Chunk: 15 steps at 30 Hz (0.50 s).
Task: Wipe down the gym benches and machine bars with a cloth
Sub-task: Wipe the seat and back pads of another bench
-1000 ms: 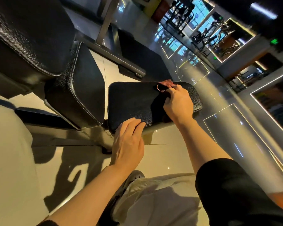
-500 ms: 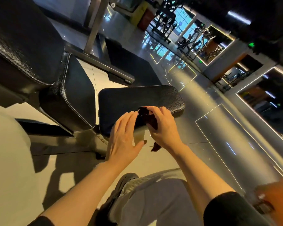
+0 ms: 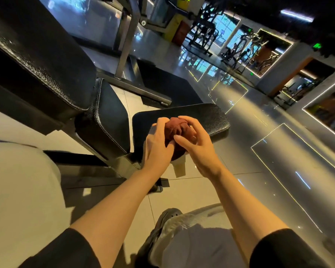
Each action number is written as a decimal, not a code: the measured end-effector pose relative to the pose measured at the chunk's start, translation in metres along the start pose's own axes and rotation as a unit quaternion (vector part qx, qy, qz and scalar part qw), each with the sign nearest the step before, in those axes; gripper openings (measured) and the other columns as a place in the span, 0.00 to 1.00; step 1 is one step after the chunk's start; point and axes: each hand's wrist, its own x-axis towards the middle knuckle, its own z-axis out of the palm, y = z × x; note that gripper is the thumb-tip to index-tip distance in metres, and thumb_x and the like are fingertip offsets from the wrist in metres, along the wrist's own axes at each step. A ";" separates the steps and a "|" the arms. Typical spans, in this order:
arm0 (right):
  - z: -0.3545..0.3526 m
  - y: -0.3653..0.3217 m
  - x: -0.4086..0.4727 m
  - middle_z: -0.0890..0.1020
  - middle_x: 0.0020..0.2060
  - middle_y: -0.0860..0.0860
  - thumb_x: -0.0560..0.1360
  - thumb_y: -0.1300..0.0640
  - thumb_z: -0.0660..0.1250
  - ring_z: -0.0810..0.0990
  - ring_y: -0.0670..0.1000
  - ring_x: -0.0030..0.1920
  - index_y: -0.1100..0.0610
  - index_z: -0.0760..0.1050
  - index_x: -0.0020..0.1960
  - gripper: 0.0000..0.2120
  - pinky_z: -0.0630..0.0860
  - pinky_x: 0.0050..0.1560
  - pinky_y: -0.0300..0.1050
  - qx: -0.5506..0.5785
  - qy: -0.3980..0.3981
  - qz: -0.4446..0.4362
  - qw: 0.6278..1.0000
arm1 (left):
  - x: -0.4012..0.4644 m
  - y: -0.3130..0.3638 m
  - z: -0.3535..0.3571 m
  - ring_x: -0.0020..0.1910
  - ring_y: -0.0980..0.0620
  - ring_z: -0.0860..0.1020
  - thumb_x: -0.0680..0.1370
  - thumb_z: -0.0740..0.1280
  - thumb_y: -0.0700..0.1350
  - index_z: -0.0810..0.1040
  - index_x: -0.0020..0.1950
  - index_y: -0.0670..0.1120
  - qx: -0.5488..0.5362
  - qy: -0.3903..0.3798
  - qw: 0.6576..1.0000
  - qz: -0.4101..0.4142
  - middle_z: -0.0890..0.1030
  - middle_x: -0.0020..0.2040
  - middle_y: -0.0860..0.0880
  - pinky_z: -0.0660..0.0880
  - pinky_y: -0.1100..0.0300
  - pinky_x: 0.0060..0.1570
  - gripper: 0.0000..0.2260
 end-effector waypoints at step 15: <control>-0.043 0.044 0.043 0.45 0.79 0.56 0.81 0.46 0.58 0.42 0.63 0.78 0.44 0.50 0.79 0.29 0.49 0.74 0.63 -0.596 0.083 0.047 0.797 | -0.024 -0.061 0.014 0.68 0.45 0.69 0.76 0.69 0.36 0.72 0.68 0.41 0.104 0.013 0.993 -0.049 0.71 0.68 0.43 0.64 0.59 0.65 0.21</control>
